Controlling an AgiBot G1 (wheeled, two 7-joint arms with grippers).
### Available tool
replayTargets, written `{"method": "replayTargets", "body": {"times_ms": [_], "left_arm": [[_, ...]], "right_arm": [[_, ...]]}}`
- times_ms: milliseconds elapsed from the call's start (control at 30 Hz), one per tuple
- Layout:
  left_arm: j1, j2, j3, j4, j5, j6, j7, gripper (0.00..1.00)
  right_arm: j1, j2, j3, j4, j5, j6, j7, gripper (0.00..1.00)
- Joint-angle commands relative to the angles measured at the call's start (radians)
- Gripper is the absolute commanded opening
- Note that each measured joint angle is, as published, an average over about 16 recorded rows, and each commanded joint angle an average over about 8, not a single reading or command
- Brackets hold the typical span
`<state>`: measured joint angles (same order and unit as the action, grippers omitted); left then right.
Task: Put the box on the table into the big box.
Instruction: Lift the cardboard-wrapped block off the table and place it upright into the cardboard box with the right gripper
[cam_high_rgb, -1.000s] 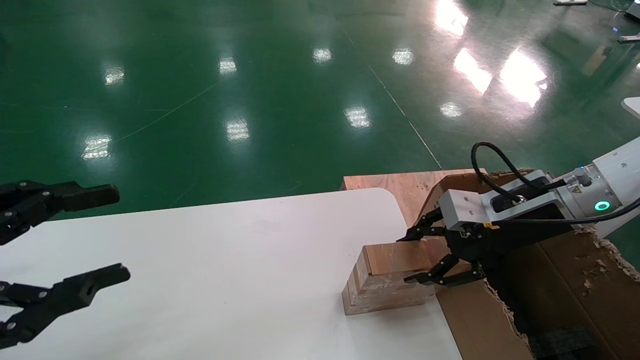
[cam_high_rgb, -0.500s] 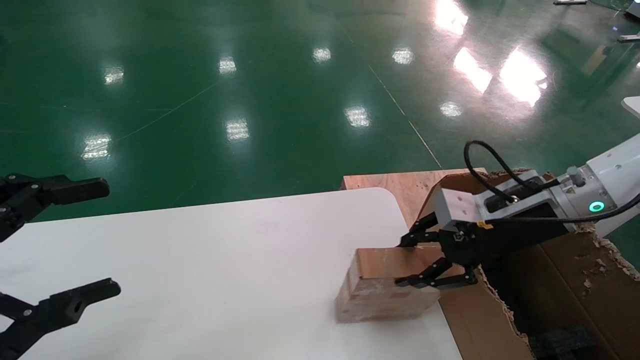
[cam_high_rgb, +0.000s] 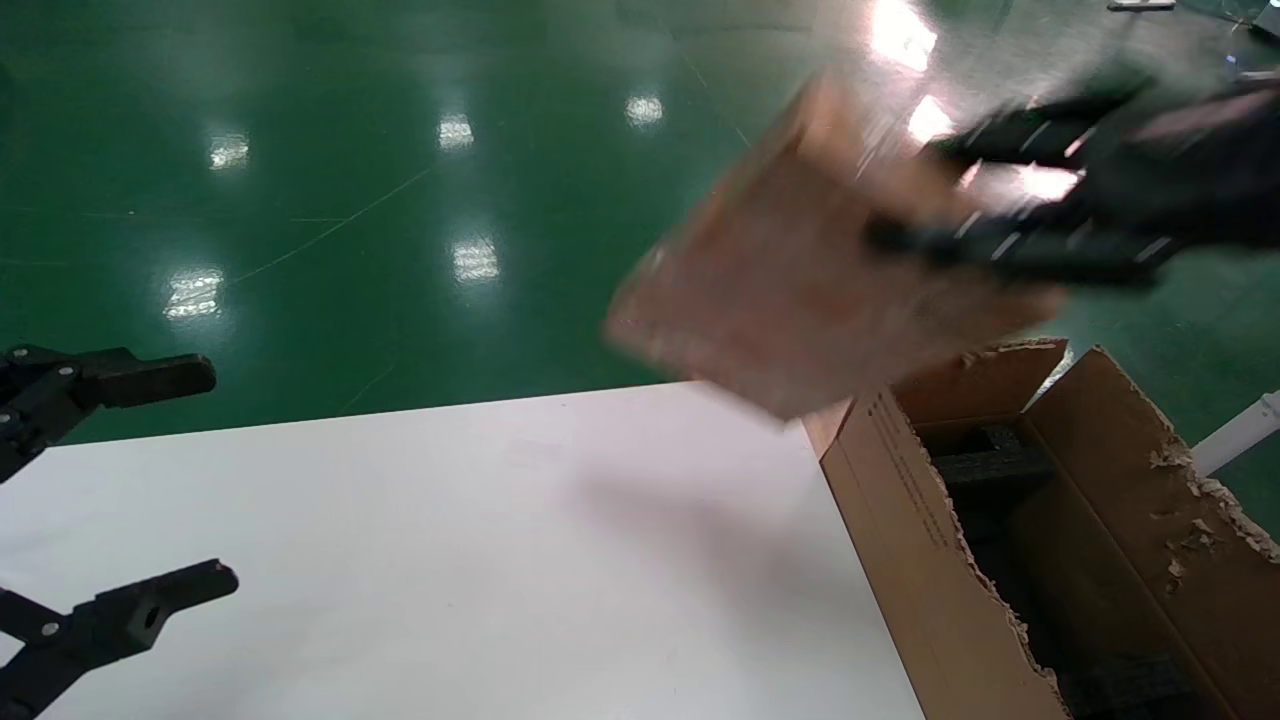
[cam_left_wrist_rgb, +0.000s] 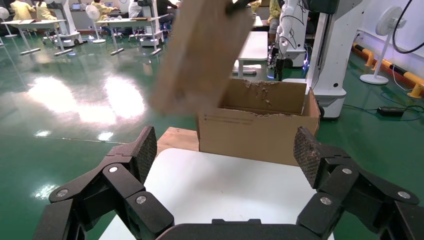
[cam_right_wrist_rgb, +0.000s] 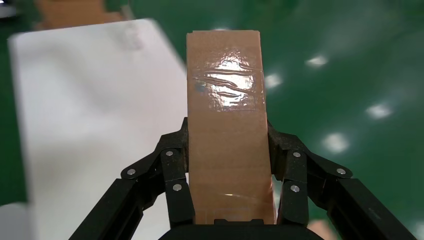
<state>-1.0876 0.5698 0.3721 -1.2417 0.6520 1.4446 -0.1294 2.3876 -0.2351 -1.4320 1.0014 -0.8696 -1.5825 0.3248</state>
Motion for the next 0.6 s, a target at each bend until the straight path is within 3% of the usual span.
{"method": "replayTargets", "body": {"times_ms": [33,167,300,467,600], "left_arm": [[0.0,0.0,0.0,0.0,0.0,0.0,0.0,1.0],[0.0,0.0,0.0,0.0,0.0,0.0,0.0,1.0],[0.0,0.0,0.0,0.0,0.0,0.0,0.0,1.0],[0.0,0.0,0.0,0.0,0.0,0.0,0.0,1.0],[0.0,0.0,0.0,0.0,0.0,0.0,0.0,1.0]], "right_arm": [[0.083,0.037,0.021,0.04,-0.037,0.002,0.053,0.0],[0.204,0.173,0.068,0.177,-0.192,-0.006,0.194,0.0],[0.253,0.328,0.124,0.296,-0.304,-0.007,0.302,0.0],[0.221,0.481,0.169,0.343,-0.354,0.005,0.33,0.0],[0.183,0.565,0.148,0.341,-0.354,0.035,0.315,0.0]]}}
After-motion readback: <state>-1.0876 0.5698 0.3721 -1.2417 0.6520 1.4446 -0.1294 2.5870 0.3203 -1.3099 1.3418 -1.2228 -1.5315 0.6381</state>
